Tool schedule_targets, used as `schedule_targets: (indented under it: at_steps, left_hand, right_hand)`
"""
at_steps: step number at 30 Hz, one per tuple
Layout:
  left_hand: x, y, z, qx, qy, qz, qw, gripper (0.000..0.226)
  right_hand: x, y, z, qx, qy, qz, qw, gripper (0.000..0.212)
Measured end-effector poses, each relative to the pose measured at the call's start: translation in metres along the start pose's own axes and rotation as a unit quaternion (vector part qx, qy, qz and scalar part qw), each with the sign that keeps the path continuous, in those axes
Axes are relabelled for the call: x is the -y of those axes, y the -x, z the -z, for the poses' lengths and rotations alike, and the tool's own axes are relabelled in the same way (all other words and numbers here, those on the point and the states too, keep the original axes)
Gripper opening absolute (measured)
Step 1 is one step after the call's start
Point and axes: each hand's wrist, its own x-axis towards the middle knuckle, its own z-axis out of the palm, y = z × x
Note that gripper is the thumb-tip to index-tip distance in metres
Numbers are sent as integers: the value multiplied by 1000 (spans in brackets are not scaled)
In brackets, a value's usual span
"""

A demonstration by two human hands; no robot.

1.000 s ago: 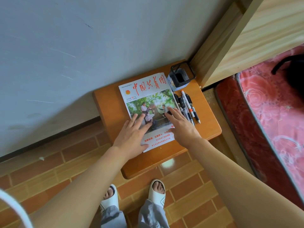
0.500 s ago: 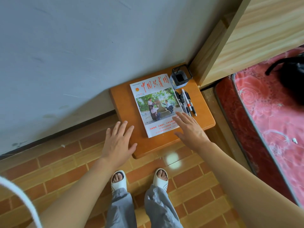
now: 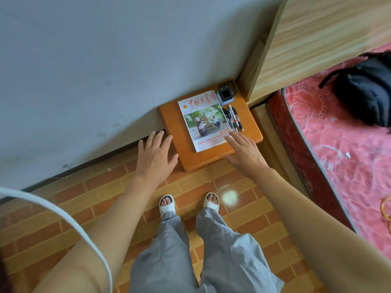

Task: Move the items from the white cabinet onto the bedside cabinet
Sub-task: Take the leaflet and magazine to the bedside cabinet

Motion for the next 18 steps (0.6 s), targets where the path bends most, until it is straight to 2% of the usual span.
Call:
schedule_targets:
  at_steps: [9,14,18]
  left_hand:
    - [-30,42,89,-56,23,-24,998,63]
    - [-52,33,130,-115,13,-91,989,59]
    - [-78,22,158,-110,-21,-150,982,58]
  right_hand:
    - [8,79,79,-61,-27,-74,995,67]
    - [2,128,115,-105,-20,-121,987,67]
    - [-1,176,131,-127,-17,-185,974,68]
